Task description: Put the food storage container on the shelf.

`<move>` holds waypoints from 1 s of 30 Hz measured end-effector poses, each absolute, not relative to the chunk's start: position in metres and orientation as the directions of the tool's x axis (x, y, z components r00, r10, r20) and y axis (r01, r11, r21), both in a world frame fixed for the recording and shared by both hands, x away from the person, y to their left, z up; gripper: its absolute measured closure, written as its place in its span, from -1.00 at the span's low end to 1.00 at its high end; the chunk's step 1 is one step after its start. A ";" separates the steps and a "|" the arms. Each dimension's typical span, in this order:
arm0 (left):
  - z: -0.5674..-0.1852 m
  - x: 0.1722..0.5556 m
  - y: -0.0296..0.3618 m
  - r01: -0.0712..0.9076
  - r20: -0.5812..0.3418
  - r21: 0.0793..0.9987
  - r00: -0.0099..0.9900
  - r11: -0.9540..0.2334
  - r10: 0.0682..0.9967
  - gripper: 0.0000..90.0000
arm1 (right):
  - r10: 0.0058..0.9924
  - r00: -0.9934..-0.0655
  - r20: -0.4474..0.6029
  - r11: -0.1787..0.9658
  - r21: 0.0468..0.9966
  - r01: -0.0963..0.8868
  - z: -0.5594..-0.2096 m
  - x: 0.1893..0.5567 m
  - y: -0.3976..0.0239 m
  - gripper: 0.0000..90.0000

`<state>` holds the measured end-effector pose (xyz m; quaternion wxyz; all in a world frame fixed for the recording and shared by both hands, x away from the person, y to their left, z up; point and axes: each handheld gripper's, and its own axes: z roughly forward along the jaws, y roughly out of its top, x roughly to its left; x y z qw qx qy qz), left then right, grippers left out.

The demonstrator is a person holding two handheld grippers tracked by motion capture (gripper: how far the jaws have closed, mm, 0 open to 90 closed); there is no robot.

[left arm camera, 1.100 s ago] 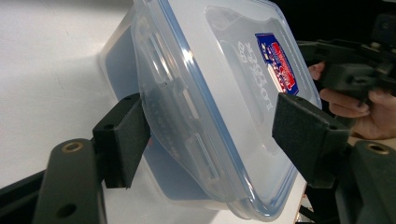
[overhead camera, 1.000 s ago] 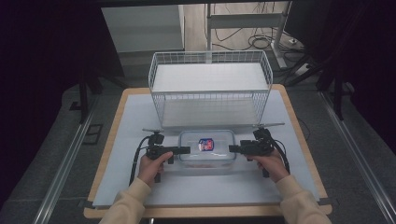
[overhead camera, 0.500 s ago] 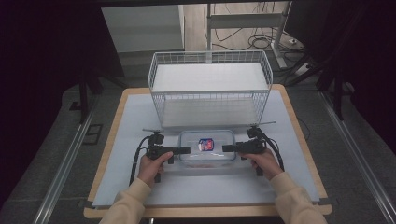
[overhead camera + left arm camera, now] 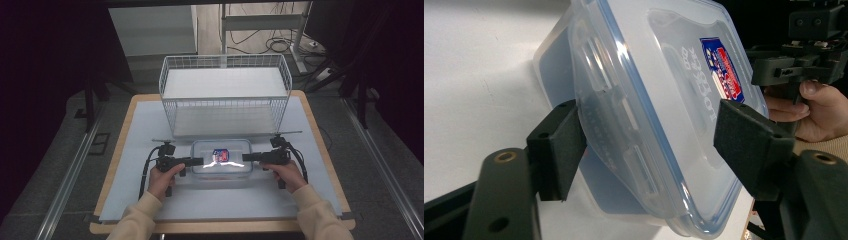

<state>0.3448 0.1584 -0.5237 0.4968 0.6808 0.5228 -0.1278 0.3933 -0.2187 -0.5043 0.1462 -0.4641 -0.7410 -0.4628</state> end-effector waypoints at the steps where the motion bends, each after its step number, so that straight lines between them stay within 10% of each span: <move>1: -0.523 0.343 0.158 0.836 -0.688 0.548 0.424 0.038 0.589 -0.31 | 0.553 -0.534 0.640 0.144 0.558 0.817 -0.503 0.392 -0.219 -0.11; 30: -0.512 0.299 0.156 0.733 -0.575 0.680 0.515 0.022 0.635 -0.06 | 0.565 -0.651 0.507 0.145 0.716 0.683 -0.491 0.343 -0.224 0.14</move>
